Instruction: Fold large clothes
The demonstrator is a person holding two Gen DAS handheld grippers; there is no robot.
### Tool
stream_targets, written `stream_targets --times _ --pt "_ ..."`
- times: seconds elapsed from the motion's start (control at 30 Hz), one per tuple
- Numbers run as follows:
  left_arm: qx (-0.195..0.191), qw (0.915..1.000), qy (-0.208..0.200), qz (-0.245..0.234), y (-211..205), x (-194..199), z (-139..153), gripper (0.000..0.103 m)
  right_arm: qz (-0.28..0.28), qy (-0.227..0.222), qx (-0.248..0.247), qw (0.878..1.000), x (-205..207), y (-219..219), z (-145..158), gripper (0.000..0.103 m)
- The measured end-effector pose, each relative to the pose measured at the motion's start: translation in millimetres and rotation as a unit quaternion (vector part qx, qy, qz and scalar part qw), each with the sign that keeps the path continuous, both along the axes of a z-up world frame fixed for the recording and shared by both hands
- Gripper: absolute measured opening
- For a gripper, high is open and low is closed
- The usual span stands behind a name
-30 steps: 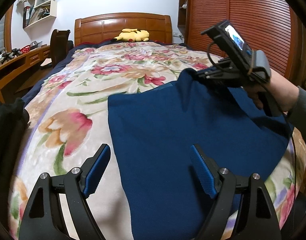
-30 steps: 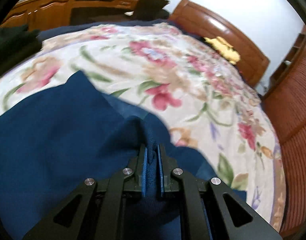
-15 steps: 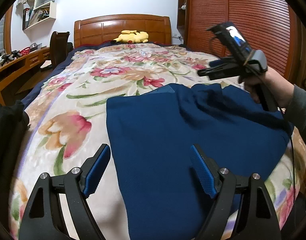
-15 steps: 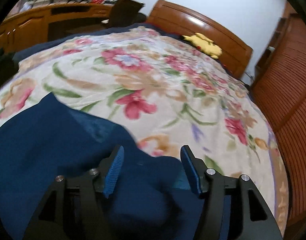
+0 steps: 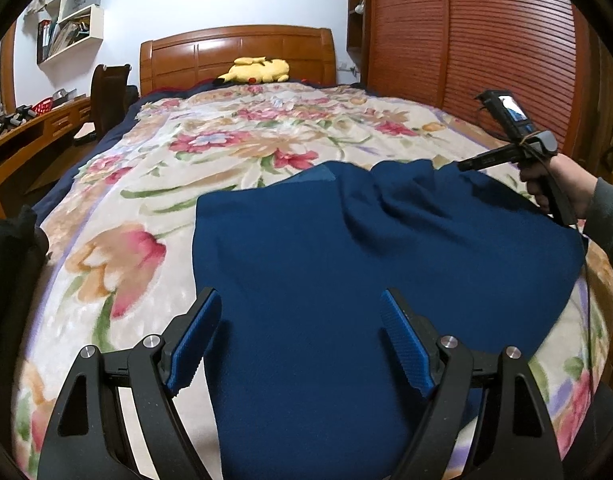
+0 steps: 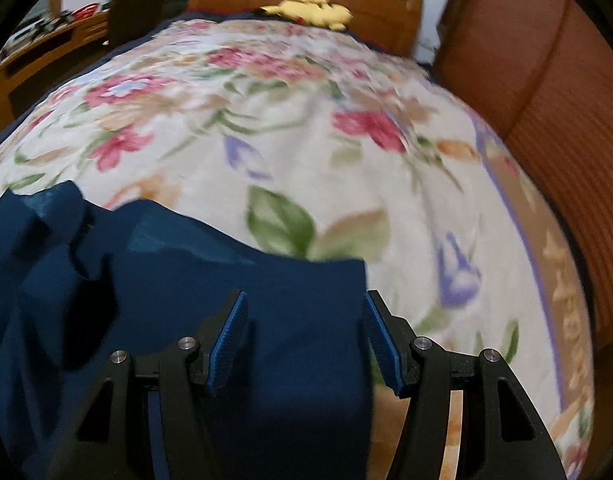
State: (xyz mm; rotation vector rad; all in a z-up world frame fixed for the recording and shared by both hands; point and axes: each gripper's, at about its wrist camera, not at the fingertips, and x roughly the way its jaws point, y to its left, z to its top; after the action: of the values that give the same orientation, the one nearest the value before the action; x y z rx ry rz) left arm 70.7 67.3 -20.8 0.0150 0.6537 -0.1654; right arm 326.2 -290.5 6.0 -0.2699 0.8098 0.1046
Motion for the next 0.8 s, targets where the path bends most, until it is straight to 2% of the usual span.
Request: stream_targets --times 0.17,0.27,0.33,0.37,0.4,0.43,0.6,0.73,0.8 --pt "0.003 0.9999 0.01 0.001 -2 2 -4 0.082 -0.02 0.025 0.012 0.999 14 -16 -9 0.061" --pt "0.008 0.9998 0.016 0.0 -4 4 -8 0.082 -0.025 0.041 0.036 0.998 19 -25 -14 0.061" --pt "0.012 0.9997 0.021 0.0 -5 6 -10 0.082 -0.021 0.042 0.055 0.997 19 -30 -16 0.048" --pt "0.015 0.9996 0.024 0.0 -6 7 -12 0.082 -0.016 0.044 0.064 0.997 17 -31 -16 0.031" --pt "0.017 0.9995 0.026 0.001 -6 7 -13 0.082 -0.012 0.044 0.066 0.997 17 -31 -16 0.01" --pt "0.018 0.9994 0.028 0.002 -7 8 -13 0.082 -0.01 0.039 0.059 0.997 15 -31 -15 0.005" --pt "0.016 0.9993 0.034 0.005 -6 9 -15 0.082 -0.028 -0.025 0.05 0.998 0 -38 2 0.002" --pt "0.013 0.9992 0.037 0.008 -4 10 -16 0.082 -0.097 -0.076 0.022 0.992 -12 -61 14 0.002" --pt "0.013 0.9992 0.037 0.009 -4 9 -16 0.082 -0.096 -0.06 0.04 0.993 -12 -70 11 0.002"
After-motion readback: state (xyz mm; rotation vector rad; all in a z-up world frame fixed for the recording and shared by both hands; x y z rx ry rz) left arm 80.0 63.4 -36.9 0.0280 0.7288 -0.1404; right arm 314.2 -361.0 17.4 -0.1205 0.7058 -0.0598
